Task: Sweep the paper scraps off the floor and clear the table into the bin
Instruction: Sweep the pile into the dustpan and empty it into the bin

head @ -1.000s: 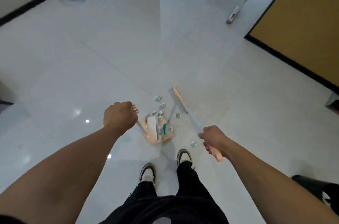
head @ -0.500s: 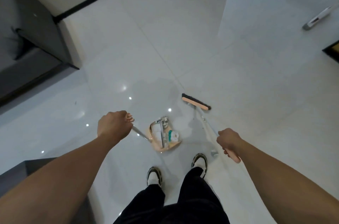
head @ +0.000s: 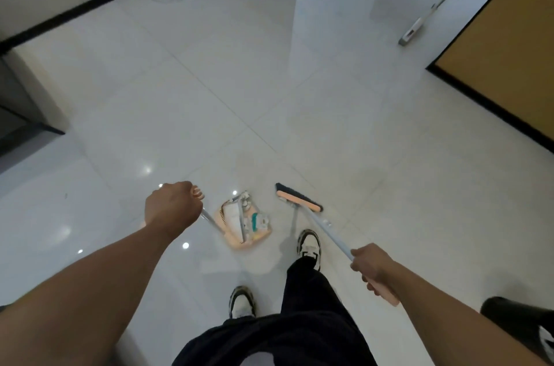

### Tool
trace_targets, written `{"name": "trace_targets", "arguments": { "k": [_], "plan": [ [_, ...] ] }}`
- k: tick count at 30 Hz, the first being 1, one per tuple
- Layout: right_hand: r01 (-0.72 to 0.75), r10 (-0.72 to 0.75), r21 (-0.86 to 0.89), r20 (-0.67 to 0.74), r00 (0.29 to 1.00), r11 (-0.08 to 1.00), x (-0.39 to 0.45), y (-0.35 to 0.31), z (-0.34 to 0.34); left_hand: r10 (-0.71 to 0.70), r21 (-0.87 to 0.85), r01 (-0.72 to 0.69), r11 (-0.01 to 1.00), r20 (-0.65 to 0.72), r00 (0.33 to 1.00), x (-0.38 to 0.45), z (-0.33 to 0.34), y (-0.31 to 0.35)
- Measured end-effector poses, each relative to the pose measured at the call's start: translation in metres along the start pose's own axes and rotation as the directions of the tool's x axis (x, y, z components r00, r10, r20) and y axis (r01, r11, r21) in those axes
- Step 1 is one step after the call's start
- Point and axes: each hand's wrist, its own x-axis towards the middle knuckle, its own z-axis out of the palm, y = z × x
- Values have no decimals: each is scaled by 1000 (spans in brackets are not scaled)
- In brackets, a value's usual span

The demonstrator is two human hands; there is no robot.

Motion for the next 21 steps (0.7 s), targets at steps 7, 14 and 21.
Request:
{"name": "trace_targets", "arguments": {
  "k": [7,14,21],
  "plan": [
    [35,-22,167,-80,997,985,-36,-2,31,85,-72,-88,994,-53,995,-16,-6,-19],
    [138,-81,313,-189,979,940,-24,-41,1,69,-59,-72,996,-53,996,-6,-10,-5],
    [85,50,496,-251,967,864,47,-76,-51,-58,-24,59,998,19,998,13,7,15]
  ]
}}
